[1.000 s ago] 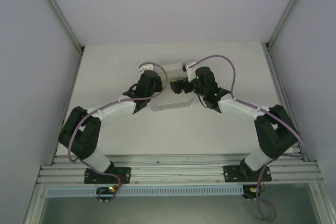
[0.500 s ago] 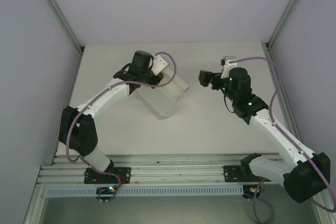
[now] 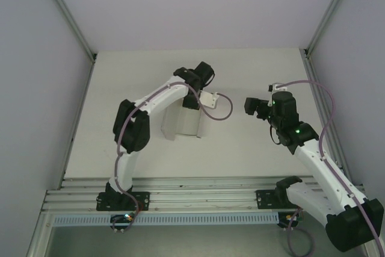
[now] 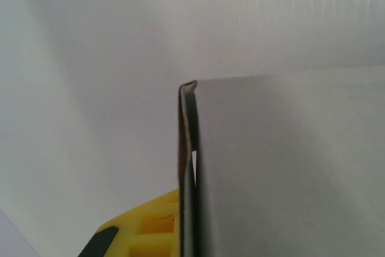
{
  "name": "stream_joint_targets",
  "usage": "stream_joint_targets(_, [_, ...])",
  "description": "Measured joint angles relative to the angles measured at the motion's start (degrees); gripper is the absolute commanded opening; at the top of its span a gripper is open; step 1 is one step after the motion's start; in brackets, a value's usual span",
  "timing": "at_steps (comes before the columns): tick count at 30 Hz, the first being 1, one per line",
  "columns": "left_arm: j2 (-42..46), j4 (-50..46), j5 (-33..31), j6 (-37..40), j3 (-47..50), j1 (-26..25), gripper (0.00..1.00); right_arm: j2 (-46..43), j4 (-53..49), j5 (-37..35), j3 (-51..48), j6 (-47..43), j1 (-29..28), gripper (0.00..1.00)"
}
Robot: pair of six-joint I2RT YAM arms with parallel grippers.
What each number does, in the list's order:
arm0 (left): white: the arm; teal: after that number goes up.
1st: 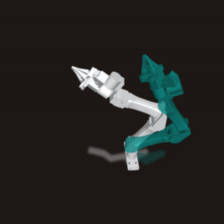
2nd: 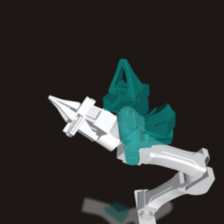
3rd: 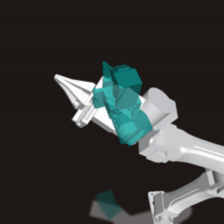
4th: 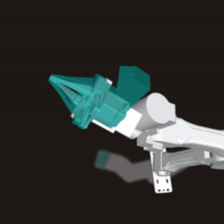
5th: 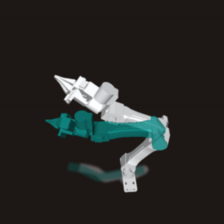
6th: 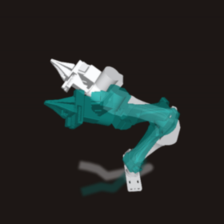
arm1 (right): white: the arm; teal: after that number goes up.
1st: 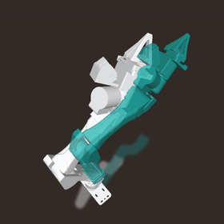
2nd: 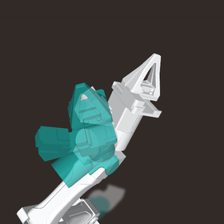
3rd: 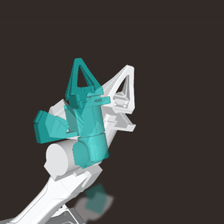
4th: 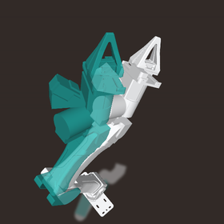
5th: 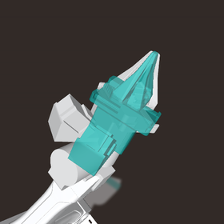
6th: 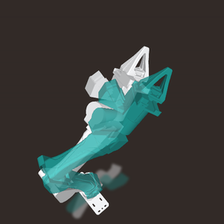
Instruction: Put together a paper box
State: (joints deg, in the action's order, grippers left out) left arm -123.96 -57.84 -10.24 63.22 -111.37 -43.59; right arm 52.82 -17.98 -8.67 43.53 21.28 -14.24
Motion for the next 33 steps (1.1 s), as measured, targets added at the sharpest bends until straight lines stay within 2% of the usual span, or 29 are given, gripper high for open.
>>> stream_joint_targets(3, [-4.26, -2.45, -1.01, 0.37, -4.20, -0.42, 0.00, 0.00, -0.50, 0.04, -0.35, 0.02, 0.66, 1.00])
stream_joint_targets(7, [-6.88, -2.19, -2.47, 0.50, -4.50, -0.87, 0.00, 0.04, -0.90, 0.09, -0.85, 0.13, 1.27, 1.00])
stream_joint_targets(9, [-7.87, -2.32, -2.75, 0.44, -5.05, -1.01, 0.14, 0.04, -1.36, 0.26, -0.85, 0.13, 1.53, 1.00])
stream_joint_targets(11, [-9.01, -2.71, -2.78, -0.35, -6.25, -1.01, 0.35, 0.04, -1.81, 0.52, -0.85, 0.11, 1.81, 1.00])
stream_joint_targets(15, [-9.42, -3.28, -2.56, -1.92, -7.78, -1.01, 0.52, 0.04, -2.03, 1.60, -0.85, -0.02, 1.99, 1.00])
stream_joint_targets(18, [-9.40, -3.48, -1.55, -2.99, -9.35, -0.96, 0.69, 0.04, -2.03, 2.32, -0.85, -0.09, 2.10, 1.00])
stream_joint_targets(19, [-9.38, -3.45, -0.94, -3.10, -9.88, -0.96, 0.81, 0.04, -2.03, 2.78, -0.85, -0.24, 2.10, 1.00])
stream_joint_targets(20, [-9.14, -3.23, -0.04, -3.39, -10.01, -0.96, 0.98, 0.04, -2.03, 3.15, -0.85, -0.37, 2.10, 1.00])
stream_joint_targets(24, [-6.64, -2.32, 4.31, -5.01, -10.01, -0.94, 1.00, 0.13, -2.03, 4.81, -0.72, -1.88, 2.10, 1.00])
stream_joint_targets(27, [-2.78, 1.53, 7.63, -9.55, -9.77, -0.37, 1.00, 1.75, -2.36, 6.86, 0.85, -3.13, 2.23, 1.00])
stream_joint_targets(29, [1.33, 6.21, 9.68, -14.75, -8.37, 0.81, 1.00, 3.72, -2.36, 8.79, 2.45, -3.63, 2.27, 1.00])
stream_joint_targets(33, [12.76, 17.97, 9.92, -31.52, -1.36, 6.10, 1.00, 7.67, -0.87, 13.07, 3.54, -4.94, 2.36, 1.00])
